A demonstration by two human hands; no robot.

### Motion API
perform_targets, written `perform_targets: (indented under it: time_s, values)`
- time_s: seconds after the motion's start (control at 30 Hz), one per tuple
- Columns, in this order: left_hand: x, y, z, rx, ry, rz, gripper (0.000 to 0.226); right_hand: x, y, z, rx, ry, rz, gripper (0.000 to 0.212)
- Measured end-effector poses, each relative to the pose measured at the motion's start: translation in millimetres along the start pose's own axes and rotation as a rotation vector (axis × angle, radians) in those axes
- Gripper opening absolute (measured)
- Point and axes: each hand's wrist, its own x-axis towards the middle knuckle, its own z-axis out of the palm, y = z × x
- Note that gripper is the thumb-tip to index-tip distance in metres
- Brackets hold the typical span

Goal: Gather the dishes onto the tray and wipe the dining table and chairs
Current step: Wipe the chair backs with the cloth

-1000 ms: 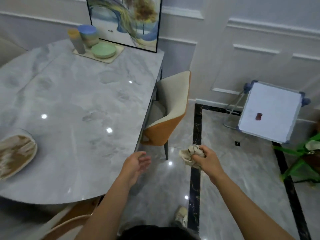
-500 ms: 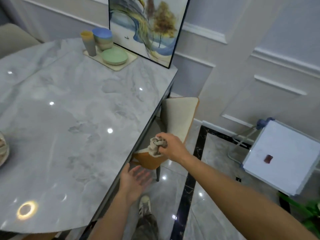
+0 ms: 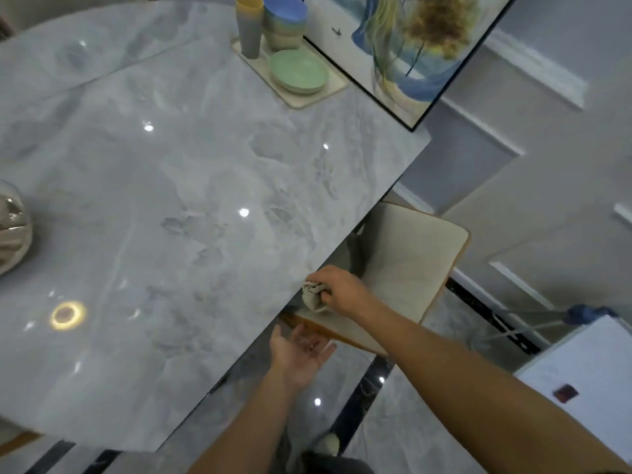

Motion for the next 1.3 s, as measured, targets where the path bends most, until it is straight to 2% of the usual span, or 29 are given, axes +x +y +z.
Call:
perform_targets:
  time_s: [0.1, 0.27, 0.43, 0.53, 0.63, 0.7, 0.83, 0.97, 1.1, 1.23, 1.3]
  values:
    - [3.3, 0.2, -2.4, -0.039, 0.037, 0.012, 0.075, 18.8, 7.7, 7.7, 0.018, -0.075, -0.013, 0.053]
    - [9.9, 0.5, -6.2, -0.054, 0.109, 0.022, 0.081, 13.1, 6.8, 3.8, -0.174, -0.382, -0.197, 0.05]
    - [14.5, 2.3, -3.4, 0.079, 0.167, 0.08, 0.079, -27.2, 27.5, -13.2, -0.276, -0.346, -0.342, 0.046]
    - [9.7, 0.9, 10.9, 0.321, 0.177, 0.145, 0.063, -56.5, 38.3, -25.5, -0.324, -0.323, -0.41, 0.049]
    - [16.9, -2.4, 23.2, 0.77, 0.258, 0.273, 0.052, -84.5, 53.2, -35.9, -0.367, -0.266, -0.499, 0.047]
    - [22.7, -5.6, 25.9, 1.08, 0.32, 0.409, 0.049, -102.8, 66.7, -41.2, -0.411, -0.183, -0.577, 0.037]
    - [14.7, -8.1, 30.3, 1.536, 0.338, 0.581, 0.04, -125.1, 87.0, -48.5, -0.437, -0.054, -0.647, 0.029]
    - [10.1, -15.9, 47.8, 1.791, 0.156, 0.71, 0.023, -129.4, 106.8, -59.7, -0.451, 0.007, -0.613, 0.036]
    - [11.5, -29.2, 61.2, 1.96, -0.062, 0.898, 0.02, -122.6, 136.1, -82.6, -0.471, 0.106, -0.514, 0.038]
    - [20.0, -42.0, 72.5, 1.97, -0.226, 0.981, 0.018, -108.6, 165.6, -109.7, -0.497, 0.158, -0.375, 0.042]
    - [29.1, -49.4, 79.5, 1.98, -0.292, 0.991, 0.025, -102.6, 181.0, -122.6, -0.493, 0.168, -0.335, 0.042]
